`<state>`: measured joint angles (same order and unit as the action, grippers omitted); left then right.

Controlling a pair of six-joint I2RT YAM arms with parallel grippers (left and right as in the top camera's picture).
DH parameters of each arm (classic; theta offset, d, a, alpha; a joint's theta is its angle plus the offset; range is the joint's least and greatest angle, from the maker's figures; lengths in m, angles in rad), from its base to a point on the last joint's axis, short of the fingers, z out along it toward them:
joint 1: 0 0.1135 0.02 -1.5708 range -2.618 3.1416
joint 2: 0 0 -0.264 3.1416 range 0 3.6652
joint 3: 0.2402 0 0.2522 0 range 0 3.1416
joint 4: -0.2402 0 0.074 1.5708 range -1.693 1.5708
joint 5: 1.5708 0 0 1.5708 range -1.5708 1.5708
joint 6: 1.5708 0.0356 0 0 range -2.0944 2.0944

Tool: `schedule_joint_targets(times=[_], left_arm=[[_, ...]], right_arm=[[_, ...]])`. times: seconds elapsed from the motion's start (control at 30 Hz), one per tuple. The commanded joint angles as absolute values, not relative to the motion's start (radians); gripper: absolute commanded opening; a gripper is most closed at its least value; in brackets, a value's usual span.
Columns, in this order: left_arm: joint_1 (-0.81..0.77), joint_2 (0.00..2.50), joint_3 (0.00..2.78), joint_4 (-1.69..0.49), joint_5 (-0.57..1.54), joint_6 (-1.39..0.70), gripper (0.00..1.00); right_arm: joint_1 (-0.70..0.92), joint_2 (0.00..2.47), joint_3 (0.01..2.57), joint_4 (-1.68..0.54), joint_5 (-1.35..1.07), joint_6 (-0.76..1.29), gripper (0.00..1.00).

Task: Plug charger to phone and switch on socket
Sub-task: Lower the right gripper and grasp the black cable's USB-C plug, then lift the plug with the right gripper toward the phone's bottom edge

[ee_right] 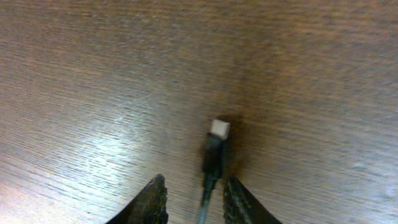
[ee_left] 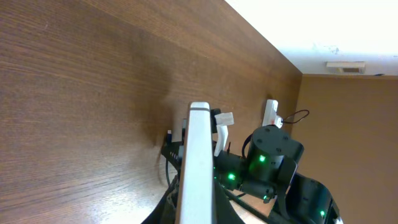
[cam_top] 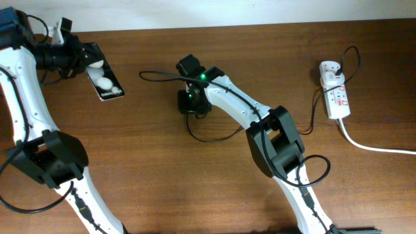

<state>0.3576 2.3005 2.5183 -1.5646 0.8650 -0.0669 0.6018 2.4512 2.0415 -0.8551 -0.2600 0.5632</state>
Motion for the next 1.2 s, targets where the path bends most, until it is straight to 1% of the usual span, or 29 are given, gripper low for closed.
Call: schedule_joint_targets(times=[0.0,0.1,0.2,0.3,0.37,0.4,0.47,0.53,0.6,0.7,0.9,1.03,1.1,1.17], left_arm=[[0.36,2.296,2.534,-1.574,0.906,-0.051,0.0],[0.36,2.296,2.534,-1.578,0.905,-0.051,0.0],[0.36,2.296,2.534,-1.589,0.905,-0.051,0.0],[0.36,2.296,2.534,-1.601,0.905,-0.051,0.0],[0.36,2.296,2.534,-1.612,0.906,-0.051,0.0],[0.36,2.296,2.534,-1.615,0.906,-0.051,0.0],[0.352,2.296,2.534,-1.619,0.906,-0.051,0.0],[0.334,2.296,2.534,-1.631,0.915,-0.009,0.0],[0.305,2.296,2.534,-1.642,0.951,0.059,0.0],[0.247,2.296,2.534,-1.642,0.951,0.059,0.0],[0.153,2.296,2.534,-1.644,0.951,0.085,0.0],[0.119,2.296,2.534,-1.641,0.952,0.085,0.0],[0.101,2.296,2.534,-1.639,0.953,0.091,0.0],[0.085,2.296,2.534,-1.64,1.011,0.151,0.0]], right_arm=[[0.625,2.492,2.051,-0.867,-0.234,0.599,0.27],[0.627,2.512,2.048,-0.883,-0.22,0.62,0.21],[0.626,2.513,2.045,-0.882,-0.213,0.613,0.04],[0.605,2.512,2.046,-0.886,-0.265,0.573,0.04],[0.553,2.497,2.048,-0.882,-0.533,0.393,0.04],[0.523,2.479,2.048,-0.897,-0.612,0.344,0.04],[0.475,2.432,2.048,-0.951,-0.647,0.307,0.04],[0.438,2.37,2.048,-1.004,-0.701,0.221,0.04],[0.409,2.284,2.048,-1.08,-0.704,0.15,0.04],[0.379,2.125,2.048,-1.195,-0.702,0.052,0.04],[0.33,1.789,2.045,-1.419,-0.58,0.014,0.04],[0.307,1.588,1.953,-1.423,-0.57,0.033,0.04],[0.307,1.486,1.839,-1.387,-0.57,0.063,0.04],[0.306,1.367,1.673,-1.291,-0.57,0.113,0.04]])
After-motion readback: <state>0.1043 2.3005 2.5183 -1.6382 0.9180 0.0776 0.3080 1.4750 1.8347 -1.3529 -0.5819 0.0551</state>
